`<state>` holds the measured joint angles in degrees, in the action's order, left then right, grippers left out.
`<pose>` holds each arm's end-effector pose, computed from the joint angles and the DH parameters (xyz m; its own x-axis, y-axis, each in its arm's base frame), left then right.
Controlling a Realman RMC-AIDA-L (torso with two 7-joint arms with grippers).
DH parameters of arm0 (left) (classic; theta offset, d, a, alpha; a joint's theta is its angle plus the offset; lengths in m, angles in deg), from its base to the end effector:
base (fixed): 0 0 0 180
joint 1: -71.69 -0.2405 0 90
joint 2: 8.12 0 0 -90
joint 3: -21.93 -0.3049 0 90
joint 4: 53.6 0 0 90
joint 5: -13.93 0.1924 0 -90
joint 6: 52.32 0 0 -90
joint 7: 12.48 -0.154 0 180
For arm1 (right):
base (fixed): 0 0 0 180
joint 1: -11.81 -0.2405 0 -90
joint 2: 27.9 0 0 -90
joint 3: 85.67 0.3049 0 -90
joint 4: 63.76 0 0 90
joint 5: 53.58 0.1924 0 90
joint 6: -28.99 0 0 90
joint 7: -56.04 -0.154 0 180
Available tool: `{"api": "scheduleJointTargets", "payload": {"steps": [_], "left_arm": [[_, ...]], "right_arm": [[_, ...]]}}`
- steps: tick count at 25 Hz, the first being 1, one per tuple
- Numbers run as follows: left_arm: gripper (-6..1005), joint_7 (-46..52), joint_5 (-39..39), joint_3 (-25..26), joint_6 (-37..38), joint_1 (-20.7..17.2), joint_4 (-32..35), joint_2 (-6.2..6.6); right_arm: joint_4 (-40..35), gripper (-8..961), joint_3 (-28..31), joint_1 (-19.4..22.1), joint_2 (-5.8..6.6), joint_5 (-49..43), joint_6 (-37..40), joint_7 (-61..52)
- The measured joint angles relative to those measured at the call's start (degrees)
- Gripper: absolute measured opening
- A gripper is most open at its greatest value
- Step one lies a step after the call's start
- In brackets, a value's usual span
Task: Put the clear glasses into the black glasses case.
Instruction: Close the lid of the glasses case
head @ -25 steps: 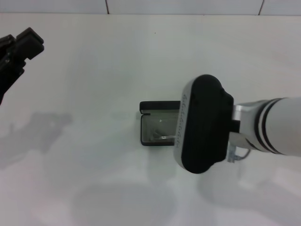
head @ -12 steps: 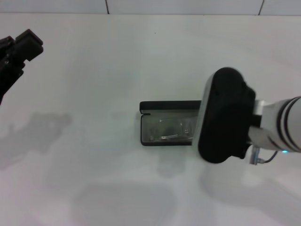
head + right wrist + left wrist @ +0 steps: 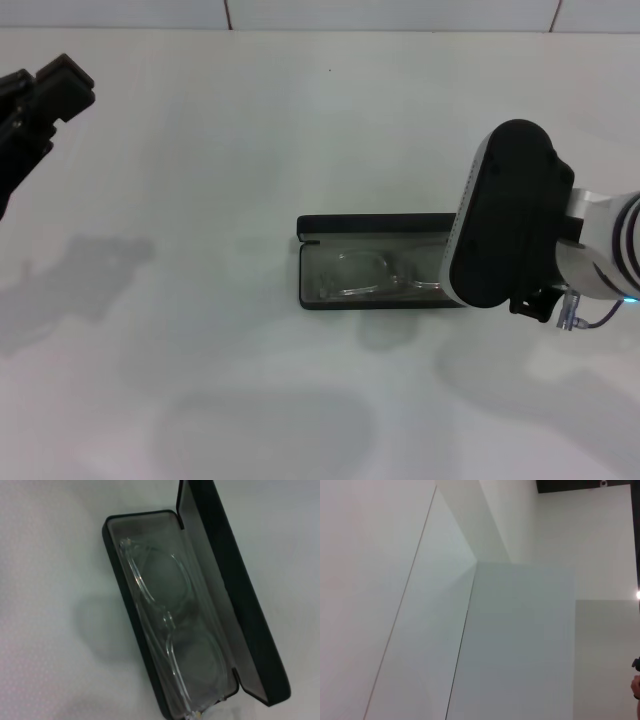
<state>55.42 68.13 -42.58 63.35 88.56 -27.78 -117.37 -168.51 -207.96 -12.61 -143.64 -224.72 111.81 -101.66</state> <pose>-0.2835 0.2572 0.0703 0.3137 0.0195 0.9493 0.3163 -0.9448 -0.0851 0.1866 0.2966 -0.0668 0.8423 -0.1914 0.5039 0.1160 -0.8486 -0.5162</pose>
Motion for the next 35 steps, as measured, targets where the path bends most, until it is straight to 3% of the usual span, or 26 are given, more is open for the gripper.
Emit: {"api": "scheduleJointTargets", "payload": {"steps": [8, 35], "left_arm": [[82, 0.4, -0.1, 0.0, 0.0, 0.3, 0.0, -0.07], [82, 0.7, -0.3, 0.0, 0.1, 0.1, 0.1, -0.45]], "right_arm": [[3.8, 124, -0.4, -0.1, -0.05, 0.0, -5.1, 1.5], [6.8, 119, -1.8, -0.1, -0.18, 0.2, -9.8, 2.3]]}}
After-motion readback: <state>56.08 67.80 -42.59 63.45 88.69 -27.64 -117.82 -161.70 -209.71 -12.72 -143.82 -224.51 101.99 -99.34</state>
